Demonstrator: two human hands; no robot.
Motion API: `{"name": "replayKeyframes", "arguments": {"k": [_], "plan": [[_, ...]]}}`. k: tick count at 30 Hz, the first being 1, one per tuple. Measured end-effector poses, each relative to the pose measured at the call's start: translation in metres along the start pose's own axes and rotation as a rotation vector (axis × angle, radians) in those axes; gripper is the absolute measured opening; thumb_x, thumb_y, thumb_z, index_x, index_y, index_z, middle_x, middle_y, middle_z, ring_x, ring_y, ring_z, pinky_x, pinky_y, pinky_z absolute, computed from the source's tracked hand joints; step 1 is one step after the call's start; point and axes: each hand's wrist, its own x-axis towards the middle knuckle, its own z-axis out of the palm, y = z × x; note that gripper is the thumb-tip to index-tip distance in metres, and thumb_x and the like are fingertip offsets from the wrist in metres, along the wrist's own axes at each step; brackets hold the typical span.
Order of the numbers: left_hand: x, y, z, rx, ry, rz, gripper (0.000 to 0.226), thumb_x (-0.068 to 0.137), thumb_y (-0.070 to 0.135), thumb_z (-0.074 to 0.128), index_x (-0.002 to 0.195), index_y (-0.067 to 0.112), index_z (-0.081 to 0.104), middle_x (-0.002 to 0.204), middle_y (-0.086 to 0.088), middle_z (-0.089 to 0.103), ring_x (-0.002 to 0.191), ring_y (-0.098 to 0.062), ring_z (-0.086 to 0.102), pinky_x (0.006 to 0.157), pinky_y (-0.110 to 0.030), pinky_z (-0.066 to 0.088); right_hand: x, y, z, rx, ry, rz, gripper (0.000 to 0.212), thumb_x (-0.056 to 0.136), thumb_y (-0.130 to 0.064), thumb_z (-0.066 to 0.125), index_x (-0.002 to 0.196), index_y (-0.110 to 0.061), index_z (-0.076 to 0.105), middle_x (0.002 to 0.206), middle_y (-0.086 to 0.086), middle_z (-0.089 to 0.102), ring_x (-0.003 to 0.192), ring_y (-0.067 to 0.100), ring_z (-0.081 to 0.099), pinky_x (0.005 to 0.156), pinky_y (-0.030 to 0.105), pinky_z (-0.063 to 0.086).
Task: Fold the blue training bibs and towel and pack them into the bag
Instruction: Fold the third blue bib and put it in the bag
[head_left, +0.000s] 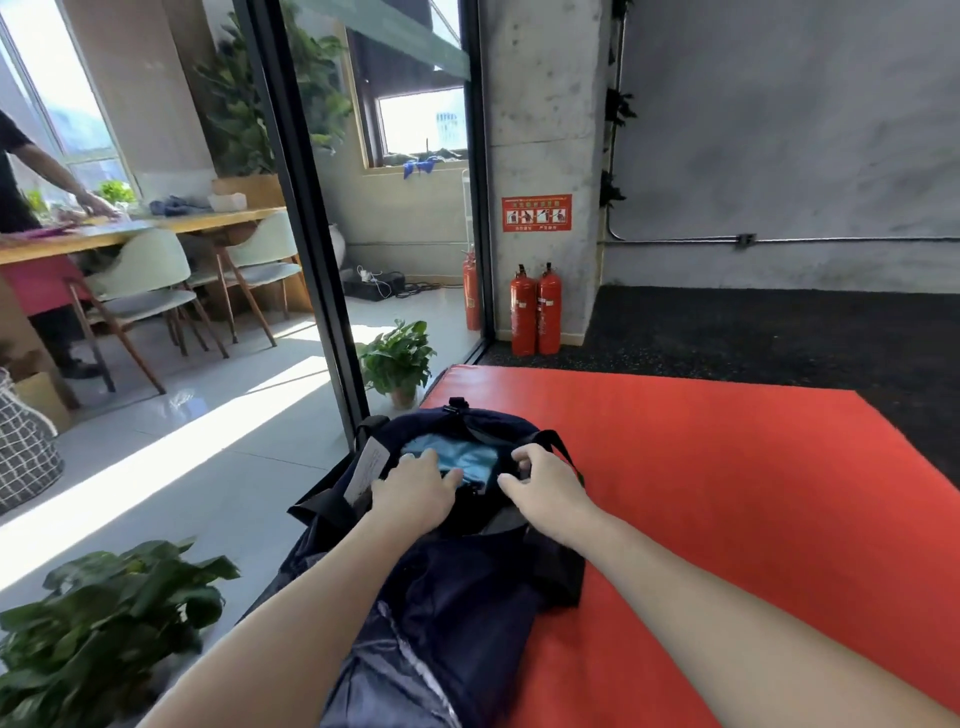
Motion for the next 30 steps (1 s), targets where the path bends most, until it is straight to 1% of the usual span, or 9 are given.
{"name": "replayKeyframes", "arguments": {"k": [3, 7, 9, 11, 18, 21, 25, 28, 30], "plan": [[-0.033, 0.043, -0.009, -0.071, 0.083, 0.088, 0.048, 0.100, 0.051, 0.044, 0.136, 0.022, 0.053, 0.138, -0.008, 0.055, 0.127, -0.031, 0.053, 0.101, -0.047, 0.043, -0.031, 0.005, -0.039, -0.002, 0.054, -0.001, 0.043, 0.095, -0.027, 0.063, 0.133, -0.012, 0.054, 0.119, 0.004, 0.063, 0.115, 0.023, 0.058, 0.090, 0.025, 0.039], [-0.079, 0.111, -0.007, -0.192, 0.162, 0.270, 0.031, 0.095, 0.043, 0.049, 0.109, 0.024, 0.069, 0.107, -0.008, 0.069, 0.105, -0.033, 0.064, 0.085, -0.040, 0.052, -0.084, 0.032, -0.096, 0.017, 0.112, 0.033, 0.043, 0.097, -0.026, 0.062, 0.136, -0.011, 0.052, 0.124, 0.005, 0.064, 0.111, 0.023, 0.061, 0.082, 0.023, 0.040], [-0.103, 0.149, -0.001, -0.222, 0.161, 0.365, 0.034, 0.092, 0.044, 0.048, 0.108, 0.023, 0.070, 0.098, -0.006, 0.071, 0.099, -0.031, 0.066, 0.083, -0.039, 0.053, -0.111, 0.054, -0.124, 0.008, 0.147, 0.056, 0.042, 0.098, -0.027, 0.062, 0.135, -0.012, 0.052, 0.121, 0.003, 0.066, 0.103, 0.021, 0.062, 0.077, 0.023, 0.039], [-0.132, 0.192, 0.010, -0.219, 0.139, 0.442, 0.037, 0.093, 0.048, 0.048, 0.114, 0.026, 0.069, 0.100, -0.003, 0.072, 0.100, -0.029, 0.066, 0.085, -0.042, 0.055, -0.142, 0.082, -0.153, -0.013, 0.198, 0.093, 0.040, 0.097, -0.028, 0.063, 0.134, -0.013, 0.054, 0.117, 0.002, 0.067, 0.101, 0.020, 0.062, 0.076, 0.023, 0.038], [-0.241, 0.331, 0.072, -0.202, -0.040, 0.676, 0.042, 0.092, 0.054, 0.054, 0.128, 0.034, 0.060, 0.110, 0.002, 0.071, 0.107, -0.025, 0.065, 0.088, -0.039, 0.054, -0.275, 0.200, -0.239, -0.058, 0.381, 0.335, 0.033, 0.094, -0.023, 0.065, 0.126, -0.014, 0.061, 0.109, 0.006, 0.073, 0.102, 0.023, 0.068, 0.076, 0.022, 0.042], [-0.288, 0.382, 0.098, -0.202, -0.145, 0.777, 0.043, 0.091, 0.055, 0.055, 0.129, 0.035, 0.059, 0.111, 0.003, 0.071, 0.108, -0.024, 0.064, 0.090, -0.040, 0.054, -0.337, 0.248, -0.266, -0.050, 0.432, 0.449, 0.027, 0.094, -0.022, 0.062, 0.121, -0.016, 0.063, 0.104, 0.005, 0.072, 0.098, 0.023, 0.069, 0.083, 0.027, 0.050], [-0.352, 0.434, 0.137, -0.143, -0.297, 0.905, 0.038, 0.088, 0.052, 0.055, 0.121, 0.033, 0.063, 0.110, 0.001, 0.070, 0.105, -0.026, 0.065, 0.087, -0.040, 0.055, -0.413, 0.303, -0.289, -0.011, 0.508, 0.584, 0.010, 0.092, -0.022, 0.062, 0.102, -0.022, 0.064, 0.089, -0.002, 0.069, 0.083, 0.016, 0.067, 0.071, 0.024, 0.049], [-0.391, 0.459, 0.175, -0.005, -0.435, 1.016, 0.035, 0.089, 0.045, 0.058, 0.119, 0.027, 0.064, 0.118, -0.003, 0.067, 0.112, -0.027, 0.061, 0.089, -0.038, 0.052, -0.458, 0.343, -0.292, 0.008, 0.510, 0.682, 0.010, 0.092, -0.018, 0.061, 0.099, -0.015, 0.068, 0.093, 0.005, 0.073, 0.089, 0.023, 0.070, 0.079, 0.032, 0.054], [-0.410, 0.470, 0.200, 0.072, -0.496, 1.062, 0.033, 0.090, 0.038, 0.059, 0.118, 0.020, 0.064, 0.119, -0.006, 0.066, 0.115, -0.028, 0.059, 0.091, -0.038, 0.052, -0.482, 0.371, -0.286, 0.064, 0.507, 0.753, 0.013, 0.090, -0.014, 0.059, 0.093, -0.007, 0.069, 0.088, 0.011, 0.074, 0.084, 0.028, 0.071, 0.075, 0.038, 0.057]]}}
